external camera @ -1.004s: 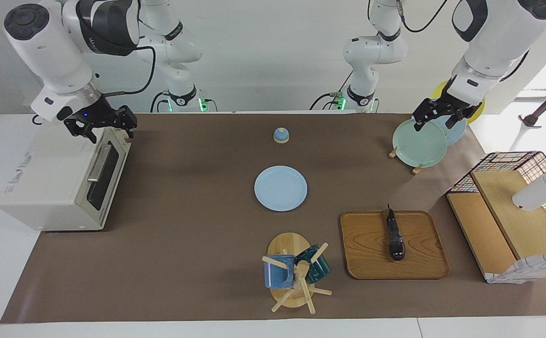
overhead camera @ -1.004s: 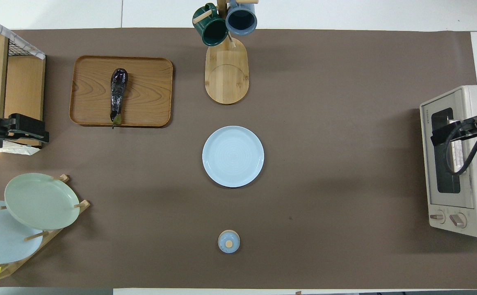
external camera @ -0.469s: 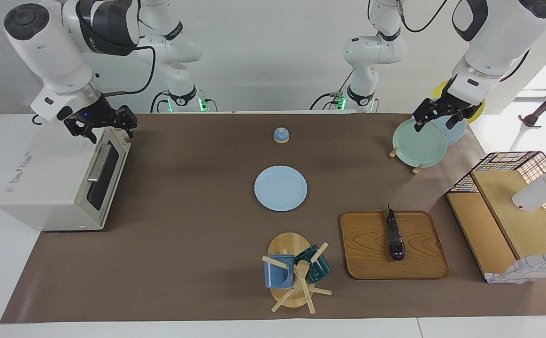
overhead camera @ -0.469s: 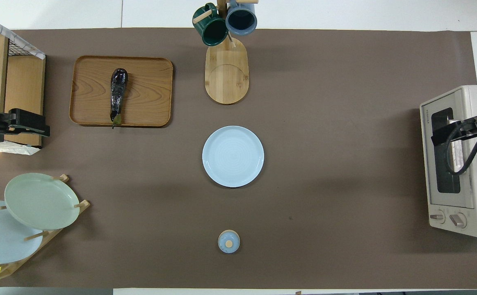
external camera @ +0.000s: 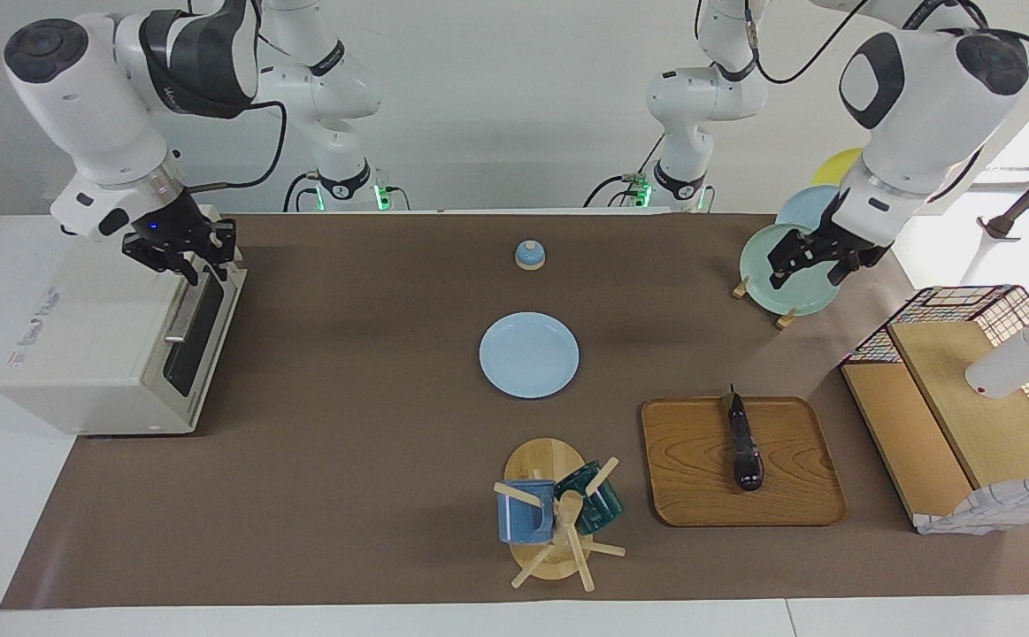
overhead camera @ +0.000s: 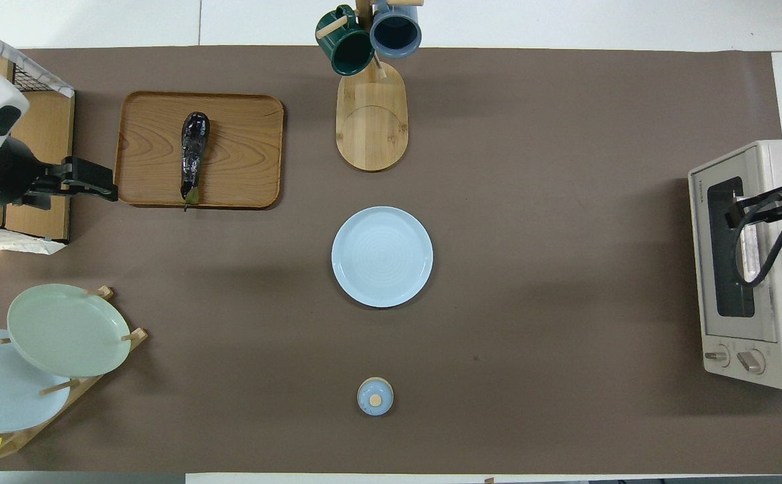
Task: Put eggplant into oven
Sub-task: 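Reach the left gripper to the eggplant while the right gripper reaches the oven, then grasp the eggplant with the left gripper while the right gripper opens the oven, then lift the eggplant with the left gripper and carry it toward the blue plate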
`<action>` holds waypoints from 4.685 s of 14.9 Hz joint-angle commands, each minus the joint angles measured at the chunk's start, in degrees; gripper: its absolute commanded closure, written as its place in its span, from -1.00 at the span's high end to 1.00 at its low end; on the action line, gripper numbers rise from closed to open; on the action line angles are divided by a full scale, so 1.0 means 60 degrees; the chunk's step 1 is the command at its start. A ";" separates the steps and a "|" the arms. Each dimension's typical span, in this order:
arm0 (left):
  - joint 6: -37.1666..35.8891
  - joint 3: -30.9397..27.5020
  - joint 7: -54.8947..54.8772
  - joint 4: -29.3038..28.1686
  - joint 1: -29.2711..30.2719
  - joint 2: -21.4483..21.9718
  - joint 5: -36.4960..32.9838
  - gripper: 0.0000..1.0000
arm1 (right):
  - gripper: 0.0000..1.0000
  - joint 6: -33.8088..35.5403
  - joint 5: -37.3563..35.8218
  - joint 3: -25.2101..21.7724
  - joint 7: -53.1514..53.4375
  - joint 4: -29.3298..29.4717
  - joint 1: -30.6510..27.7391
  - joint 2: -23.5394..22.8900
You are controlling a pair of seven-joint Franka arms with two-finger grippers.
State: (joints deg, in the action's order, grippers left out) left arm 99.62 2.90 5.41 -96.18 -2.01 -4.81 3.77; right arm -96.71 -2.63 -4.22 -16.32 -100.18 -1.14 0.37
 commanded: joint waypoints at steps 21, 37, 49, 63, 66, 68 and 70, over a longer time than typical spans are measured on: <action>0.4461 -0.0073 -0.1721 0.0034 -0.0647 -0.4061 -0.0320 1.00 | -1.00 -0.2411 -0.0882 0.0030 0.1238 -0.2697 -0.0851 0.0377; 0.4550 -0.0073 -0.1839 0.0020 -0.0618 -0.4062 -0.0483 -1.00 | -1.00 -0.5865 0.0013 0.0103 0.2456 -0.4819 0.0409 -0.0355; 0.0700 -0.0044 -0.0801 0.0005 -0.1128 -0.1354 0.0613 -1.00 | -1.00 -0.6586 0.0013 0.0118 0.2617 -0.5086 0.1110 -0.0926; 0.3873 -0.0044 0.3288 -0.2762 -0.5479 -0.0590 0.1304 -1.00 | 1.00 -0.6176 0.0013 0.0132 0.3027 -0.4294 0.1932 -0.0941; 0.4605 -0.0044 0.3814 -0.2793 -0.5948 -0.1115 0.1305 -1.00 | 1.00 -0.6001 0.0013 0.0118 0.2969 -0.4294 0.1830 -0.0897; 0.5060 -0.0044 0.4034 -0.2793 -0.6008 -0.1423 0.1319 -1.00 | 1.00 -0.5839 0.0013 0.0132 0.2968 -0.4294 0.1844 -0.0882; 0.5441 -0.0044 0.4282 -0.2822 -0.6256 -0.1658 0.1319 -1.00 | 1.00 -0.5913 -0.0002 0.0132 0.2591 -0.4120 0.1830 -0.0882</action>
State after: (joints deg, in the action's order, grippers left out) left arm 129.13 3.66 29.42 -112.32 -37.54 -13.57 10.70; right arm -133.07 -1.68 -3.51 1.80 -125.89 10.17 -5.61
